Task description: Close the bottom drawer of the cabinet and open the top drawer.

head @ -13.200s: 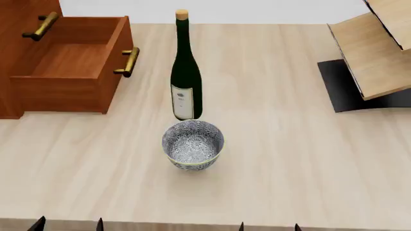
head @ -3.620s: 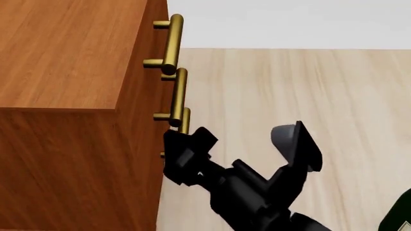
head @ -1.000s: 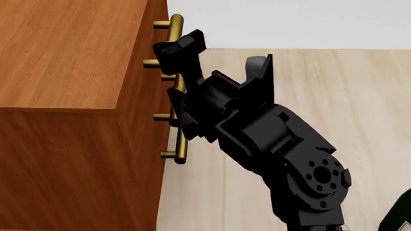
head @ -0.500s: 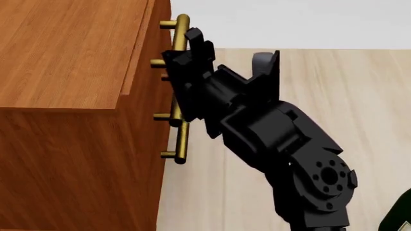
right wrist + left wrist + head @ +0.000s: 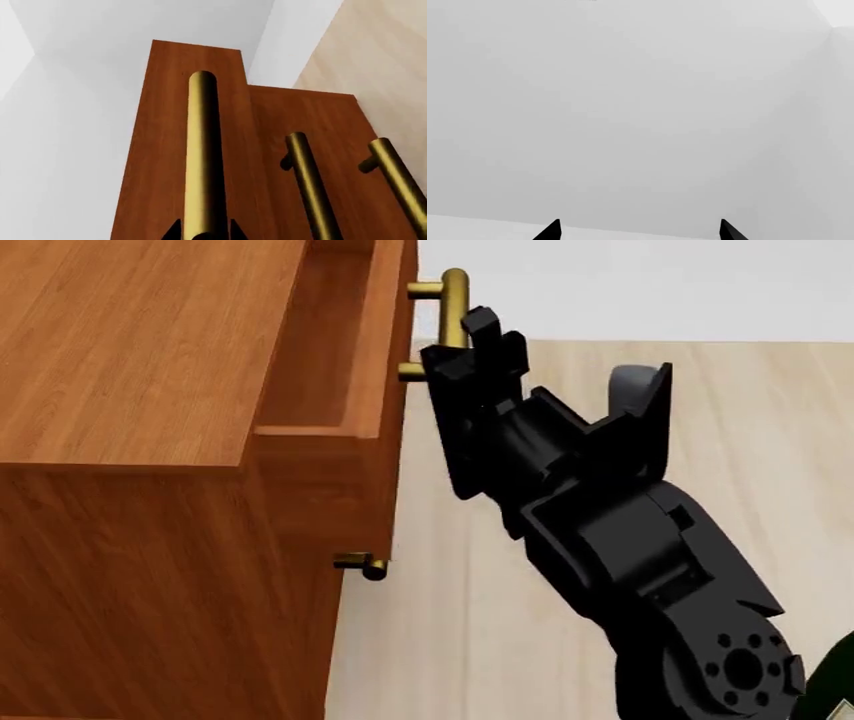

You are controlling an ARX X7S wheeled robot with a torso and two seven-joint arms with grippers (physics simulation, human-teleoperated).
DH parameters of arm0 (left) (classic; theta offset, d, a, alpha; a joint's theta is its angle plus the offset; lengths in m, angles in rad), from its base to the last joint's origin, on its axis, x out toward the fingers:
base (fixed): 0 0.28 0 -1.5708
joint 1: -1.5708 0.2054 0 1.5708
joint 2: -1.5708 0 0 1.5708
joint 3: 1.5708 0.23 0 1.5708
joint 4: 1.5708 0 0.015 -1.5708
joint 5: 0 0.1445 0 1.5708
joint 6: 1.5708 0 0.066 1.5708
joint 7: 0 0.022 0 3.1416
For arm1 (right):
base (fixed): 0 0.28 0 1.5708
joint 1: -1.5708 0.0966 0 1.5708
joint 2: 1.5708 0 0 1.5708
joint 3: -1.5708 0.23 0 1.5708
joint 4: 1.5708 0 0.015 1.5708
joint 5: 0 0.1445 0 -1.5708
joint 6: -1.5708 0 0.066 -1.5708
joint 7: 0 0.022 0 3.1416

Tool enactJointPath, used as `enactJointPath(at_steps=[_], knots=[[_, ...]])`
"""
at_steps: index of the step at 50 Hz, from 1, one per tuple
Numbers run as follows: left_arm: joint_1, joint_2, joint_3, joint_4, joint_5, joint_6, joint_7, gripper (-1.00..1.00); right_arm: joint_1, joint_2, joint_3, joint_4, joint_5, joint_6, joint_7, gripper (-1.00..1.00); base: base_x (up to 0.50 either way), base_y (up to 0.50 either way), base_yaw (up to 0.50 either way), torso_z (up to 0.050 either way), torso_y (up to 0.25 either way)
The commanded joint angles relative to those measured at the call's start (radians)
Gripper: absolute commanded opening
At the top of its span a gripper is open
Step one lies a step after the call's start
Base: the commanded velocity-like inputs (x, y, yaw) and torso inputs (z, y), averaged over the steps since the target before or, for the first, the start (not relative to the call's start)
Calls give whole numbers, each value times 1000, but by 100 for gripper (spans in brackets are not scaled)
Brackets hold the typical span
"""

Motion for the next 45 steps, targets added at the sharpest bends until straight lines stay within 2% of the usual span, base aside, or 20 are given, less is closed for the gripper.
enactJointPath(at_steps=[1, 21, 27, 28, 37, 45], knots=[[-4, -3, 5, -9, 5, 1, -2, 100, -100, -4, -77, -149, 109, 37, 61, -100, 0, 0, 0, 0, 0], [0, -8, 11, 2, 10, -8, -11, 100, -125, 33, -50, -286, 141, 14, 135, -100, 0, 0, 0, 0, 3], [-1, -10, 13, 1, 10, -12, -13, 100, -154, 56, -36, -319, 72, -28, 132, -100, 0, 0, 0, 0, 5], [1, -9, 12, -1, 10, -8, -12, 100, -174, 54, -25, -331, 87, -29, 118, 100, 0, 0, 0, 0, 10], [-1, -12, 16, -2, 10, -11, -12, 100, -418, 59, 71, -601, 55, -123, 153, 100, 0, 0, 0, 0, 0], [1, -14, 19, 2, 11, -17, -15, 100, -537, 56, 118, -752, 60, -154, 158, 100, 0, 0, 0, 0, 0]])
